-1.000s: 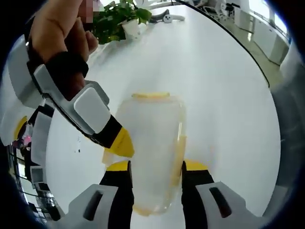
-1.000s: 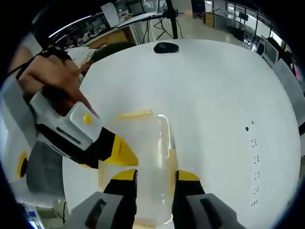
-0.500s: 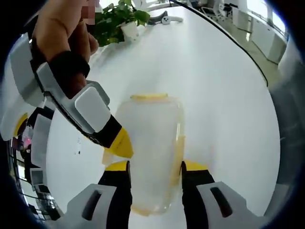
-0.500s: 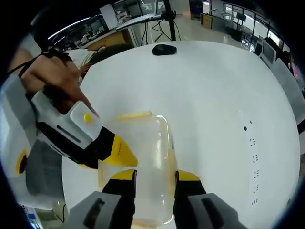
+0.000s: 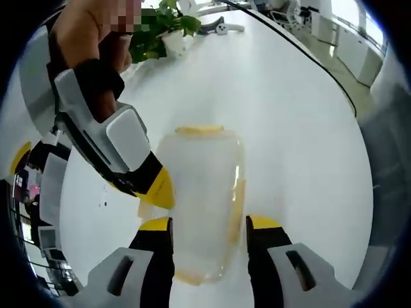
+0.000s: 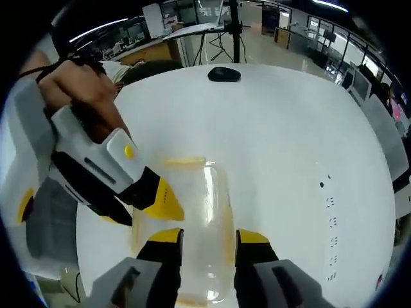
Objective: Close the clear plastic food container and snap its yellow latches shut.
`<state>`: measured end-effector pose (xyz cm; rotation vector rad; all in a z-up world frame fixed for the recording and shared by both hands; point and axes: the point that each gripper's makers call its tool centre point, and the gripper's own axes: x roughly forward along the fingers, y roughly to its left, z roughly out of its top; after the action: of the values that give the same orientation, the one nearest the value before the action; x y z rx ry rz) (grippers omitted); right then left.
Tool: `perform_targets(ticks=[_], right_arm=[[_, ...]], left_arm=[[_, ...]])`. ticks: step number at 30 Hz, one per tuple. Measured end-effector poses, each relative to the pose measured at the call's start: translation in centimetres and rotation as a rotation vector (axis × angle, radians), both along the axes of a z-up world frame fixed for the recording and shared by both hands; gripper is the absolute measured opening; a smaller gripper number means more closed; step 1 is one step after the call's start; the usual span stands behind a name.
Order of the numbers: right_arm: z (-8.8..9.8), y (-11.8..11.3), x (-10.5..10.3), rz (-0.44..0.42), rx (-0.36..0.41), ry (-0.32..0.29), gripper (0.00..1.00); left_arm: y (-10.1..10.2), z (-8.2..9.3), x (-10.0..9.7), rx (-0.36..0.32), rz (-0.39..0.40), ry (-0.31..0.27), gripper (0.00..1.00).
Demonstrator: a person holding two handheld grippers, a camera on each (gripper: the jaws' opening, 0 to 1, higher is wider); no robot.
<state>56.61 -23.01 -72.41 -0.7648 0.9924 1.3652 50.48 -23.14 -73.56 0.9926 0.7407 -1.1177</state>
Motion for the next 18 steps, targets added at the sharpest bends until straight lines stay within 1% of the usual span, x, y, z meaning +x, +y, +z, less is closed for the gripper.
perform_targets(ticks=[1,2,7,9,10,11,14,18], right_arm=[[0.2,-0.2,0.2,0.003,-0.003,-0.015,0.36],[0.3,-0.3,0.2,0.005,-0.005,-0.020,0.36],[0.4,-1.3,-0.2,0.003,-0.017,-0.027,0.37],[0.3,-1.9,-0.1,0.021,-0.038,-0.059,0.37],[0.4,-2.2,-0.2,0.019,-0.040,-0.061,0.37],[0.4,-2.3,-0.2,0.018,-0.039,-0.059,0.38],[0.8,-2.7,-0.3,0.014,-0.038,-0.066,0.40],[1.1,-3.3,-0.6,0.006,-0.040,-0.075,0.43]], left_arm=[[0.1,0.1,0.0,-0.003,0.001,0.002,0.44],[0.3,0.3,0.1,-0.004,0.004,0.001,0.45],[0.5,0.9,0.4,-0.028,0.023,0.011,0.47],[0.8,0.9,0.4,-0.018,0.023,0.006,0.48],[1.1,0.9,0.4,0.006,0.002,-0.008,0.49],[1.1,0.8,0.4,0.015,-0.008,-0.012,0.49],[1.4,1.1,0.5,0.008,-0.001,-0.001,0.50],[2.0,1.3,1.1,0.004,0.022,0.004,0.52]])
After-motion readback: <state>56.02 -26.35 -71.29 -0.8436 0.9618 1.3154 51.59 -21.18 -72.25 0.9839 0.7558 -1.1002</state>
